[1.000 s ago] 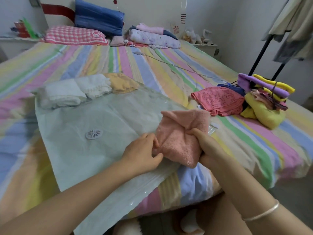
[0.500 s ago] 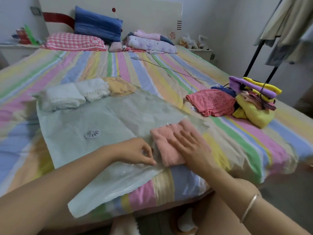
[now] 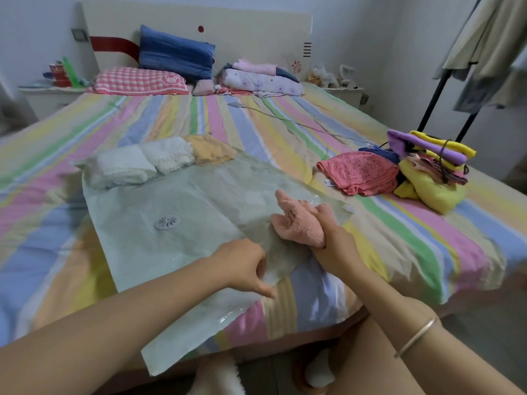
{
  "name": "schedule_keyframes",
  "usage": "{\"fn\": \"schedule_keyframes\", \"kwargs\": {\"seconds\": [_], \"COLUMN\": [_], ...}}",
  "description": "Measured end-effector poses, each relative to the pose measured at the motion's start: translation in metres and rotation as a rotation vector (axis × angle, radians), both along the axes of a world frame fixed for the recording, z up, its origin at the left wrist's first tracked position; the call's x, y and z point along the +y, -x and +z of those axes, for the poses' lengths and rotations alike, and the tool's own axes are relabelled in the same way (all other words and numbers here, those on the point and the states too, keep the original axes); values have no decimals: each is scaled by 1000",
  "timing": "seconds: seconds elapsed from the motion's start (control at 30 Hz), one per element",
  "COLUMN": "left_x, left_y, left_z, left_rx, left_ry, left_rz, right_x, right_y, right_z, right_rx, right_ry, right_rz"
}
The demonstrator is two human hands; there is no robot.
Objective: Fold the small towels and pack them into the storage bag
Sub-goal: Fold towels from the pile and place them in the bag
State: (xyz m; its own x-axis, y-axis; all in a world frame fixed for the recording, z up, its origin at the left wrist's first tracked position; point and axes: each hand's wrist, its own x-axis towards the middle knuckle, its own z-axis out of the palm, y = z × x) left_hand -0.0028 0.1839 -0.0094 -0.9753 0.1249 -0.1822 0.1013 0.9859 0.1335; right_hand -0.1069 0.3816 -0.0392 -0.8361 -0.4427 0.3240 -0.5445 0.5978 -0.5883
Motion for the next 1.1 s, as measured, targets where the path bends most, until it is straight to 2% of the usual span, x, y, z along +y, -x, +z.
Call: {"fn": "schedule_keyframes", "kwargs": {"seconds": [0.17,0.3,0.37,0.57,0.77,0.87,1.1], "left_x": [16,31,35,4,-24,-28,-29], "left_y": [-8,3,7,19,13,4,-7], "left_z": [-1,5,6,9,-11,-25,-40], "left_rx": [29,6,-26,-96,-128,-208,-104], "left_ry": [207,313,314,56,-318,-539,-466], "left_rz": [-9,50,65,94,174,233,158], "right_x": [-3,-4,-4,-2,-1,-4,-3], "right_y": [-5,-10,-13,-4,-3,-2,-2], "right_z": [-1,-6,-9,-7,1,-1,-4], "right_rx": [69,289,318,176,132,129,123], "right_ry": [-59,-276,-296,-211,-215,-232,-212], "right_rz": [16,126,125,42,24,24,32]}}
